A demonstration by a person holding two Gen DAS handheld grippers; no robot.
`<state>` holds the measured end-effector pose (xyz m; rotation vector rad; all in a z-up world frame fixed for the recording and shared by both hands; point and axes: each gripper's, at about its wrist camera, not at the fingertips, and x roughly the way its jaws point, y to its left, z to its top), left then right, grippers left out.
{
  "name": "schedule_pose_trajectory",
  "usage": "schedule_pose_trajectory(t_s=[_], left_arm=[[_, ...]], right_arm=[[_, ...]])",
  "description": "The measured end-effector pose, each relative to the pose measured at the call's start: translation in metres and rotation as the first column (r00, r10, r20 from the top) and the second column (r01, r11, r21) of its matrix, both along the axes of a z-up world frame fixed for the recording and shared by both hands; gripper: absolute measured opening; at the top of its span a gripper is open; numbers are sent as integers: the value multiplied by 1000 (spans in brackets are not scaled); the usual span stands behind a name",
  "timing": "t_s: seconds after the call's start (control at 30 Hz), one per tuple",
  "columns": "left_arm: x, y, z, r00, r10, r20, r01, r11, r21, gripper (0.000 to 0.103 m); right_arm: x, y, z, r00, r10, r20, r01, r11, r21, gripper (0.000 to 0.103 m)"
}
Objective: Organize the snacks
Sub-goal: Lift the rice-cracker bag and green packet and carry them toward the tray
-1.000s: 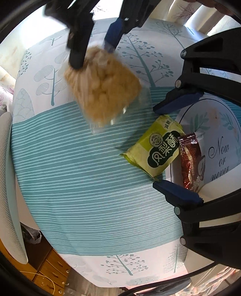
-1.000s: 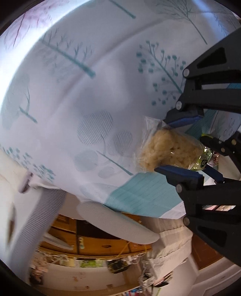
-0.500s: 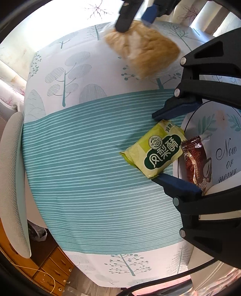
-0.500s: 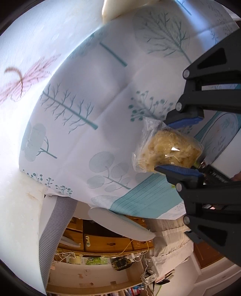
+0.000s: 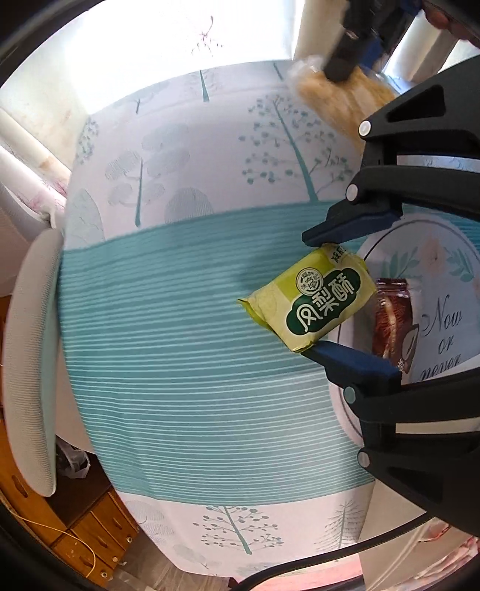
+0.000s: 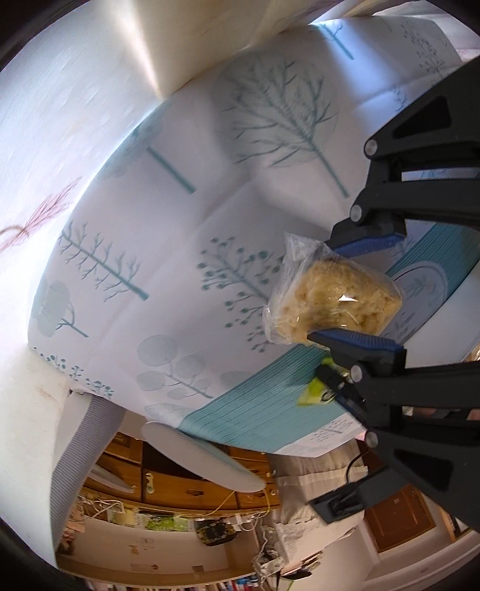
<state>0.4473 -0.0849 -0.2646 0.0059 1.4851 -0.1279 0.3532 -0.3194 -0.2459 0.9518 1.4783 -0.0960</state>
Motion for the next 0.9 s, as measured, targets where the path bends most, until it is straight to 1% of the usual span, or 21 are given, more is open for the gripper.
schedule_pose_trajectory(t_s=[0.23,0.33,0.57,0.6,0.7,0.9], left_arm=[[-28,-4,35,999,1,38,0,999,-43,51],[-44,-1,52,998,0,56,3,998,-56,51],[-90,-6,100,995,26,95,-17,995,-94,51],[-90,-9,106,995,28,98,-19,995,-96,51],[-111,-8,123,992,39,119,-25,993,-117,51],[-153,-4,151,986,59,155,-36,988,-148,51]], right_arm=[[-31,7,5,998,55,-30,-54,998,22,36],[-46,15,11,994,100,-32,-100,995,26,36],[-77,31,30,980,197,-15,-196,980,21,36],[-83,34,33,978,210,-13,-210,977,23,36],[-95,38,40,970,242,-5,-242,970,25,36],[-117,45,58,949,313,22,-313,950,-5,36]])
